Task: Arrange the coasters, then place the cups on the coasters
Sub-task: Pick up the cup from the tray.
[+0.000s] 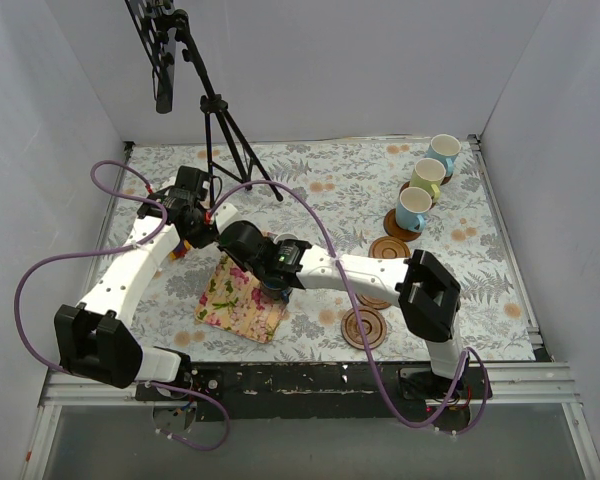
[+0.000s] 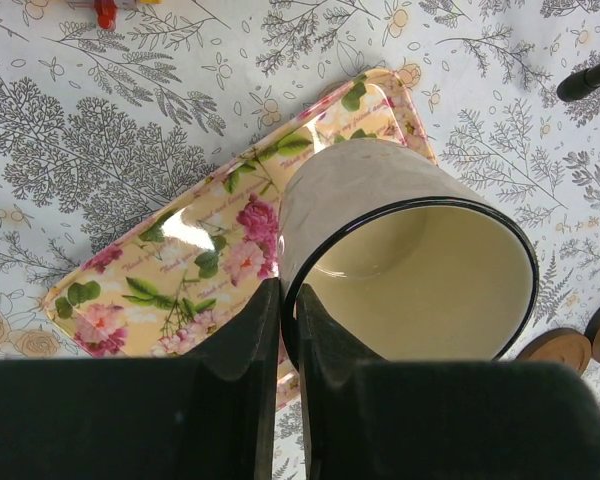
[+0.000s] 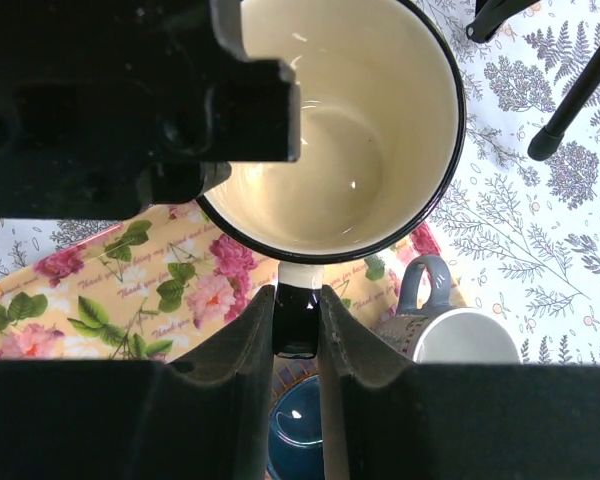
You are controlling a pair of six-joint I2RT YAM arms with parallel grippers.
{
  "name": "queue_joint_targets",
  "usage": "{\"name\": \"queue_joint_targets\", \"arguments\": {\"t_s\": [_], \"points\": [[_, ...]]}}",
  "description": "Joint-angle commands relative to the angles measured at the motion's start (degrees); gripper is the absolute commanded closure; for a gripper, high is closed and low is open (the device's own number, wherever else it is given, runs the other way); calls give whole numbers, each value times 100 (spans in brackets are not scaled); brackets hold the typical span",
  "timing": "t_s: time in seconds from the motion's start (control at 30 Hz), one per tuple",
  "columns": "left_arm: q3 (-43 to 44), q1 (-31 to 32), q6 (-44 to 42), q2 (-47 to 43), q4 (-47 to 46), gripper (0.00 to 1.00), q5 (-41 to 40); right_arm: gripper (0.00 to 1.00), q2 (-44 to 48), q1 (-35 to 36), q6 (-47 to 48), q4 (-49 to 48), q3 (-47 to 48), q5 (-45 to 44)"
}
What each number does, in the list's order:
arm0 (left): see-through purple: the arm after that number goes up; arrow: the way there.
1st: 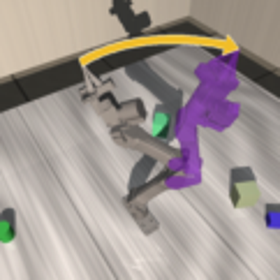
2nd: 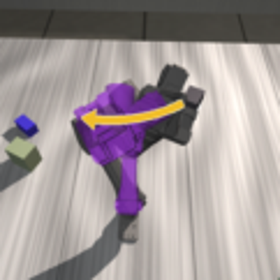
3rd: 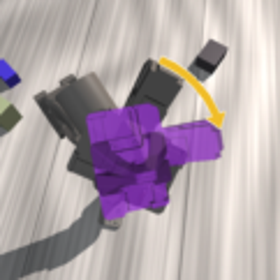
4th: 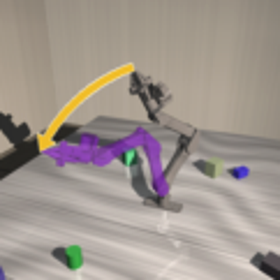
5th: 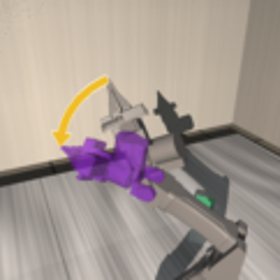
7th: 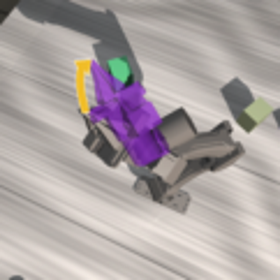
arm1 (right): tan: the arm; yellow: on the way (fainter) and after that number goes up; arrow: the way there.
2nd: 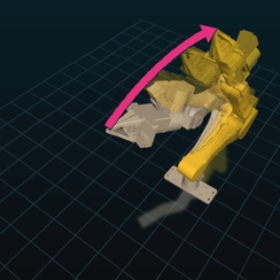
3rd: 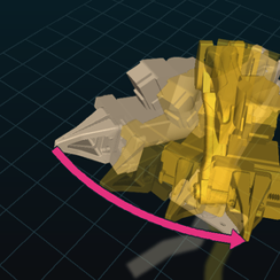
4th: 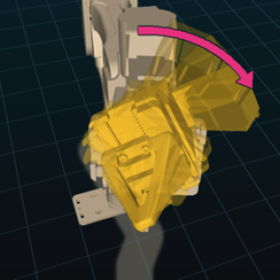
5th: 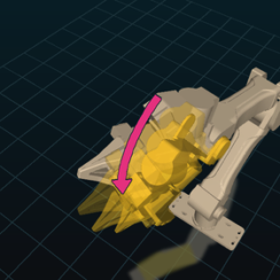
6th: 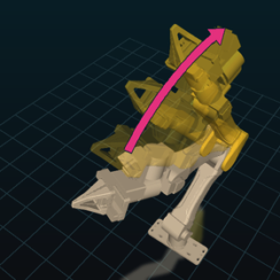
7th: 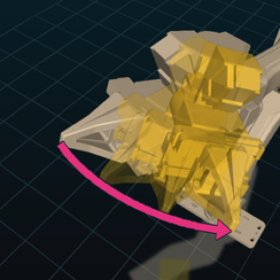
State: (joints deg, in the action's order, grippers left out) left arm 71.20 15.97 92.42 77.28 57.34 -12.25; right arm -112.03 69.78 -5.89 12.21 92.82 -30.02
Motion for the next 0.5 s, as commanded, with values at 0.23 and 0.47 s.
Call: {"name": "queue_joint_targets", "arguments": {"t_s": [0.23,0.47], "points": [[43,117,-110,-600,-495,100,521,99,295,27,-44,-1008,-878,31],[-185,126,-330,-722,-689,82,706,99,770,18,88,-2152,-1696,110]]}}
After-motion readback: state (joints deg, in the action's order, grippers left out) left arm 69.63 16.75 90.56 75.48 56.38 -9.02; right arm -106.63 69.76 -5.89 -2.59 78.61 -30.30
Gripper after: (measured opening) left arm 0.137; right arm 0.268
